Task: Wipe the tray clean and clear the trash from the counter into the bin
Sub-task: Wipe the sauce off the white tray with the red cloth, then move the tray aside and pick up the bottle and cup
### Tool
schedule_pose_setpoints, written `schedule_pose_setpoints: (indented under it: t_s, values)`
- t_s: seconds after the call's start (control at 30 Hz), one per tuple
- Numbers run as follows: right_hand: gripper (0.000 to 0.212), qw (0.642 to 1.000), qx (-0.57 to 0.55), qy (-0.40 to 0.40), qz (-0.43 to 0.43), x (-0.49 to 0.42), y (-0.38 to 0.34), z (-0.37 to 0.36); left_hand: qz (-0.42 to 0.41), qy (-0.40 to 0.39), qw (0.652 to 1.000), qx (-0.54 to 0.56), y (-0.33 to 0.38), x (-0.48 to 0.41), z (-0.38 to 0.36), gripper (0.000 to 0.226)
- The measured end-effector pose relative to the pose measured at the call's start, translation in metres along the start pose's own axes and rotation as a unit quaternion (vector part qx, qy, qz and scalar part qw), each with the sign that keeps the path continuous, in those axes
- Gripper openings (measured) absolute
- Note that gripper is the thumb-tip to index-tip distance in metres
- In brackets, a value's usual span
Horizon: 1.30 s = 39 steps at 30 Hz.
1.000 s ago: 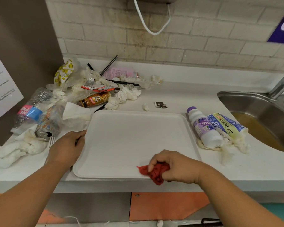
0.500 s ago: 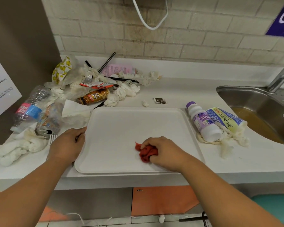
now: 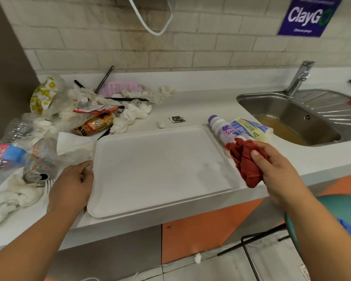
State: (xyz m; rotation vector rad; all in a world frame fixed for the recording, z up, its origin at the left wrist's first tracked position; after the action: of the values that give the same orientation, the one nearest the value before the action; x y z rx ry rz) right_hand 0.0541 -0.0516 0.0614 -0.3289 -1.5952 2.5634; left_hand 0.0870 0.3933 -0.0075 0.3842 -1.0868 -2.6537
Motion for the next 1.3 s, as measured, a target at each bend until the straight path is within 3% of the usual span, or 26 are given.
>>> schedule_pose_setpoints:
  t_s: [0.2,0.3,0.4,0.47,0.57,0.7,0.9,1.03,1.2,1.3]
  values:
    - [0.026,0.996,0.05,0.077,-0.018,0.036,0.006,0.046,-0.023,0.013,0.998,0.049,0.012,-0.002,0.008,0.042]
    - [0.024,0.991,0.022,0.124,-0.051,0.045,0.01,0.073,-0.086,-0.016,0.993,0.075,0.064,0.003,-0.004,0.03]
    - [0.015,0.947,0.191,0.244,-0.086,0.051,0.031,0.119,-0.138,-0.072,0.978,0.141,0.119,0.024,-0.032,0.027]
    - [0.019,0.907,0.286,0.277,-0.141,0.053,0.06,0.152,-0.174,-0.114,0.964,0.164,0.149,0.04,-0.054,0.028]
    - [0.035,0.879,0.34,0.252,-0.221,0.055,0.109,0.188,-0.204,-0.161,0.949,0.177,0.184,0.059,-0.089,0.029]
    - [0.029,0.864,0.359,0.212,-0.283,0.06,0.164,0.22,-0.215,-0.208,0.932,0.203,0.22,0.08,-0.126,0.028]
    - [0.023,0.861,0.329,0.22,-0.319,0.06,0.212,0.224,-0.231,-0.284,0.903,0.224,0.264,0.108,-0.169,0.029]
    - [0.027,0.802,0.432,0.204,-0.359,0.072,0.244,0.213,-0.239,-0.295,0.898,0.221,0.275,0.119,-0.182,0.03]
    - [0.048,0.788,0.481,-0.011,-0.384,0.088,0.291,0.182,-0.233,-0.281,0.908,0.206,0.27,0.119,-0.175,0.031]
    - [0.048,0.788,0.471,0.054,-0.393,0.079,0.277,0.176,-0.219,-0.257,0.921,0.196,0.26,0.112,-0.161,0.031]
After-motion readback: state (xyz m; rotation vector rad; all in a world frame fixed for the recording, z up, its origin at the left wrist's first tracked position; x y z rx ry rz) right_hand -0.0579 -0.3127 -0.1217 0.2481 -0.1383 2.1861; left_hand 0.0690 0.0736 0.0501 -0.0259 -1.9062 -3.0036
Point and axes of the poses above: each hand's wrist, its own x-axis away from the middle knuckle, its own z-axis out of the back of the hand, y = z × x, the point moved 5 cm from there along -x, towards the middle knuckle, and after that the axes turned 13 degrees about x, right-handed, at the moved point
